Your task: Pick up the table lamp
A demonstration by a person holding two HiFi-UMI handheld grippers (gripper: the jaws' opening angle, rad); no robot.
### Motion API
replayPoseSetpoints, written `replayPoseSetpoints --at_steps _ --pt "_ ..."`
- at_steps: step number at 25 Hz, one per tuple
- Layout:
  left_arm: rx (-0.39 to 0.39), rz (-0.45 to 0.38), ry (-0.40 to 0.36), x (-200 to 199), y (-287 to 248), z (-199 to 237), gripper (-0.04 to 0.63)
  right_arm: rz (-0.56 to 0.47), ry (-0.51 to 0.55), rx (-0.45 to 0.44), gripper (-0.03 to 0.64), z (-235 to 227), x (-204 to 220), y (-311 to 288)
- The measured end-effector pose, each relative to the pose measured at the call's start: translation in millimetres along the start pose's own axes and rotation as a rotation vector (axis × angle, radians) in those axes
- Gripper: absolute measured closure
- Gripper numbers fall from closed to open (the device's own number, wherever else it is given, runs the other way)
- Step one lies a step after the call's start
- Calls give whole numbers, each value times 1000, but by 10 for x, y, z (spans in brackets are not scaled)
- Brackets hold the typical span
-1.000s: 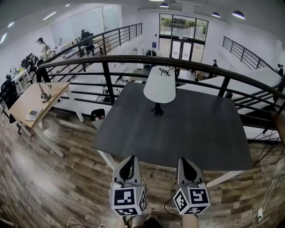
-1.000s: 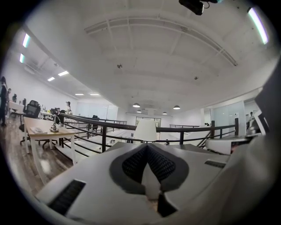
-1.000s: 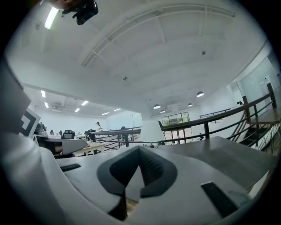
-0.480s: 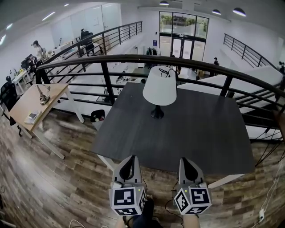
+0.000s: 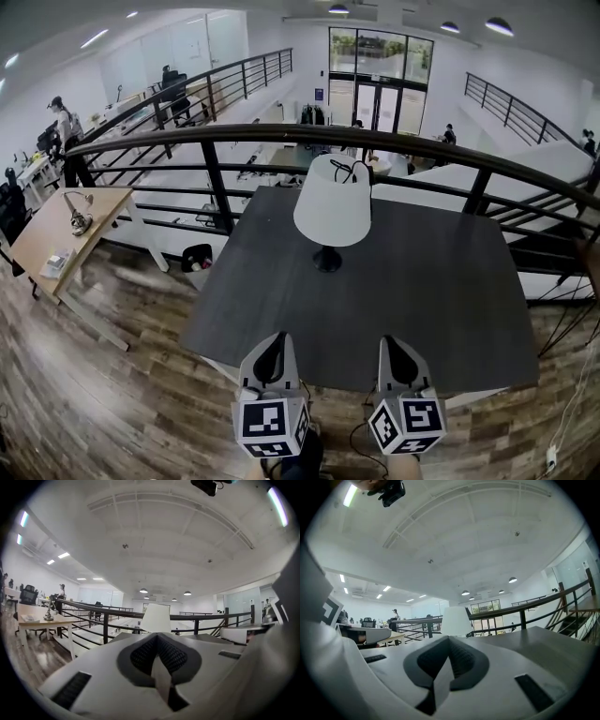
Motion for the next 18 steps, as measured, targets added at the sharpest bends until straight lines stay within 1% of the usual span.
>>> replayPoseSetpoints --at_steps 6,11,18 --pt "18 19 14 85 -556 100 572 19 -4 23 606 -159 94 -469" --pt "43 26 17 106 -992 89 572 30 -11 48 606 -335 131 -828" --pt "70 39 25 75 -1439 157 572 50 -1 86 606 -466 124 -1192"
Point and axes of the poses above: the fingertips, and each gripper's own axes: y backward along the fingers, z to its left, x out of its underside, the point moved 1 cm from there along y, backward along the fingers, and after that the axes turned 5 degrees about y, right-handed, at the moved point
